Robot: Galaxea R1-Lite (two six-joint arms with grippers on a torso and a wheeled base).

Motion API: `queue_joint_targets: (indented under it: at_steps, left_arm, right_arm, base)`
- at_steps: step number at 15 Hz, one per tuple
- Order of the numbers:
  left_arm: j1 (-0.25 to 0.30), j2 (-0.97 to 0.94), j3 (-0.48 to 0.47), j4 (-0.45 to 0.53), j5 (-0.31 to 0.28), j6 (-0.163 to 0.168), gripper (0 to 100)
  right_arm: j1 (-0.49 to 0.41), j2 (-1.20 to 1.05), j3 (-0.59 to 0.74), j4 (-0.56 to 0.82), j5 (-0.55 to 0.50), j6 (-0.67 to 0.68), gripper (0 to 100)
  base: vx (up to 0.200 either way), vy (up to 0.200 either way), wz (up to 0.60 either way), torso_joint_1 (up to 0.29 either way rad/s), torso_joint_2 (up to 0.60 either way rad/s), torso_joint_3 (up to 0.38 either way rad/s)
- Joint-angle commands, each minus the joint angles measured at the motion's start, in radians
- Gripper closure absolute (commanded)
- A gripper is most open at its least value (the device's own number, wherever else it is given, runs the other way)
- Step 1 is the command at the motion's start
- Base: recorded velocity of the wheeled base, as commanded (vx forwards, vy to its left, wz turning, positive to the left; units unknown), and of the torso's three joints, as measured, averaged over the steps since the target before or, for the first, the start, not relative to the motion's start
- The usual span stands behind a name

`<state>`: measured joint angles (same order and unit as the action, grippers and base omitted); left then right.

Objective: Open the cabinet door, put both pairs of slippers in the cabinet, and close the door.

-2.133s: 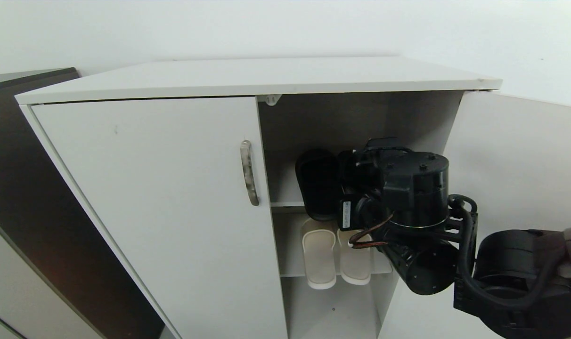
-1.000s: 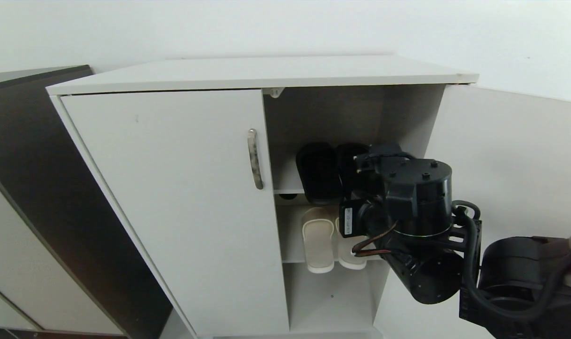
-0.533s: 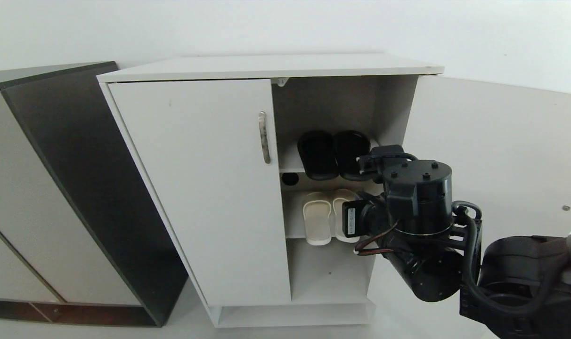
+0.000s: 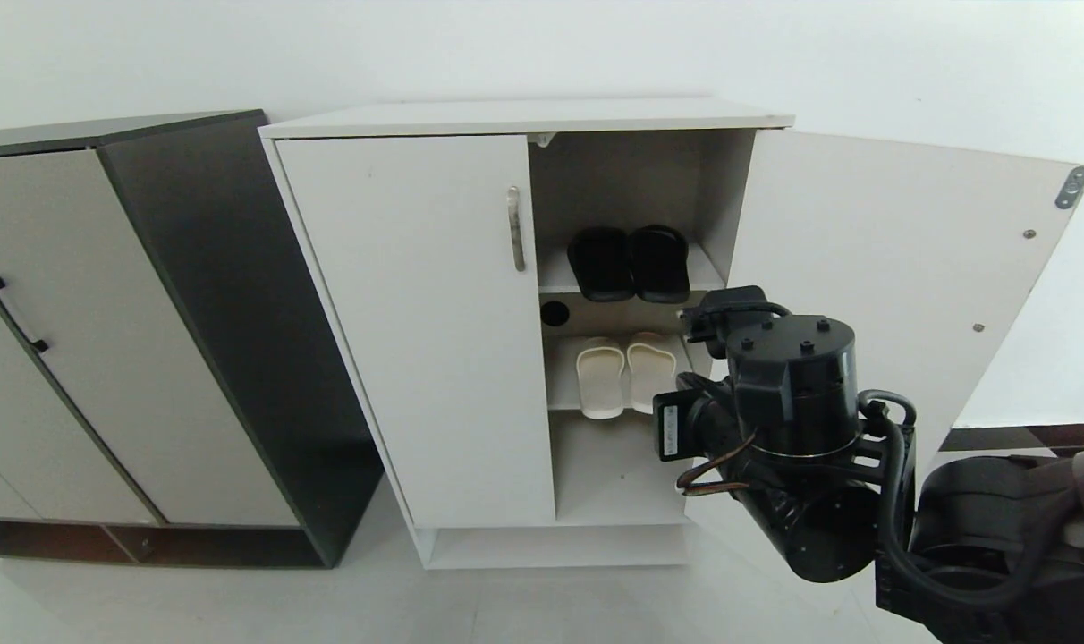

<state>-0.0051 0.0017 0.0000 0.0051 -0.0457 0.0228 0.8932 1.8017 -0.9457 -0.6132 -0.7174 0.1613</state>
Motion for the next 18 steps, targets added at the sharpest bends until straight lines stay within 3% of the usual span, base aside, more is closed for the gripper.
queue_joint_targets:
  at_steps: [1, 18]
  left_arm:
    - [0.001, 0.000, 0.000, -0.001, 0.000, 0.000, 100]
    - [0.001, 0.000, 0.000, -0.001, 0.000, -0.001, 100]
  right_arm:
    - [-0.002, 0.004, 0.001, 0.000, 0.000, 0.000, 100]
    - [-0.023, 0.028, 0.002, 0.001, 0.000, -0.003, 100]
  base:
    - [0.000, 0.000, 0.00, 0.000, 0.00, 0.000]
    - [0.000, 0.000, 0.00, 0.000, 0.00, 0.000]
